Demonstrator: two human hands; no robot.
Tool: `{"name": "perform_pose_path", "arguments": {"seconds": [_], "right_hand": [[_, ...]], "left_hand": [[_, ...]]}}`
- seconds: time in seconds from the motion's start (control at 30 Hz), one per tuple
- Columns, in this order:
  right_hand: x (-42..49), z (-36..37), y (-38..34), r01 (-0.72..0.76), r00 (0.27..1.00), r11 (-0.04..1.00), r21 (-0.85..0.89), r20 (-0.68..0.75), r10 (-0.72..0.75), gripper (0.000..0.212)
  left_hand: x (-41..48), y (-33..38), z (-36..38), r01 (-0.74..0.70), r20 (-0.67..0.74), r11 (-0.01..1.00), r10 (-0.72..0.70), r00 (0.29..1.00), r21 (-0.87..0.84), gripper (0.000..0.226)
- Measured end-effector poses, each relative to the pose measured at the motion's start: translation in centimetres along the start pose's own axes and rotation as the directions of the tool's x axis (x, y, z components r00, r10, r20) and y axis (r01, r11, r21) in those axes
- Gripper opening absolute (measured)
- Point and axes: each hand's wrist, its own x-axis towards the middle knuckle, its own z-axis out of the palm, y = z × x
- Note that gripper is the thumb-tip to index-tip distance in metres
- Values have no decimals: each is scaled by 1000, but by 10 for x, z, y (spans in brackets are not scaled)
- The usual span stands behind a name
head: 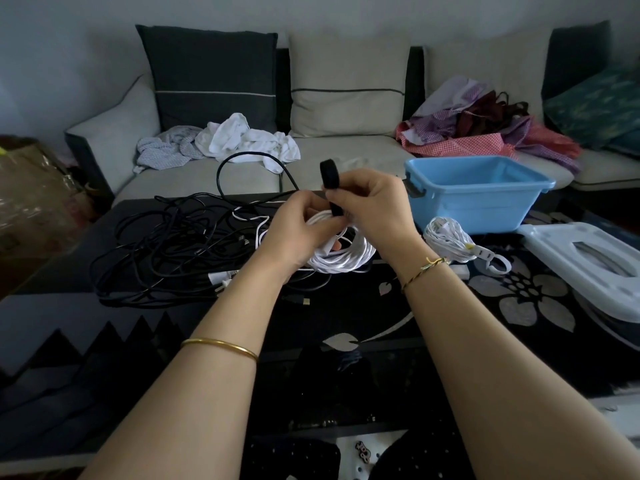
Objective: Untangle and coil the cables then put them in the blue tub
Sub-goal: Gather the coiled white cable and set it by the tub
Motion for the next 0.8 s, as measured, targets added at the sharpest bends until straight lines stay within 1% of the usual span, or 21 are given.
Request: {"name": "perform_pose_path", "arguments": {"seconds": [0.1, 0.23, 0.33, 0.4, 0.47, 0.53, 0.63, 0.7, 0.8], "right_hand": [[2, -1, 5, -40, 999, 999, 10, -23, 40, 21], [4, -4, 7, -97, 995, 994, 46, 2, 97, 10], [6, -3, 10, -108, 994, 994, 29, 12, 107, 9], [8, -2, 11, -127, 991, 991, 36, 35, 125, 8], [8, -3, 12, -160, 985, 986, 54, 76, 156, 8], [8, -5, 11, -222, 970, 967, 124, 124, 207, 7], [9, -6, 11, -307, 944, 923, 230, 197, 265, 11], [10, -8, 11, -338, 930, 913, 227, 230, 287, 10], [11, -9, 11, -334, 926, 924, 185, 249, 284, 11]], "left_hand": [[2, -2, 0, -36, 20, 998, 35, 999, 42, 21], [-1, 4, 2, -104, 25, 989, 102, 994, 103, 19], [0, 4, 1, -124, 4, 983, 124, 992, 138, 20], [0, 3, -1, -136, -17, 976, 141, 990, 172, 24], [-1, 2, -1, -141, -18, 978, 145, 989, 155, 32], [-3, 2, -1, -165, 3, 977, 166, 986, 137, 40], [-4, 1, -2, -232, 38, 957, 229, 973, 174, 48], [-4, 0, -3, -261, 58, 941, 254, 965, 216, 52], [-4, -2, -6, -262, 79, 929, 251, 965, 260, 53]]}}
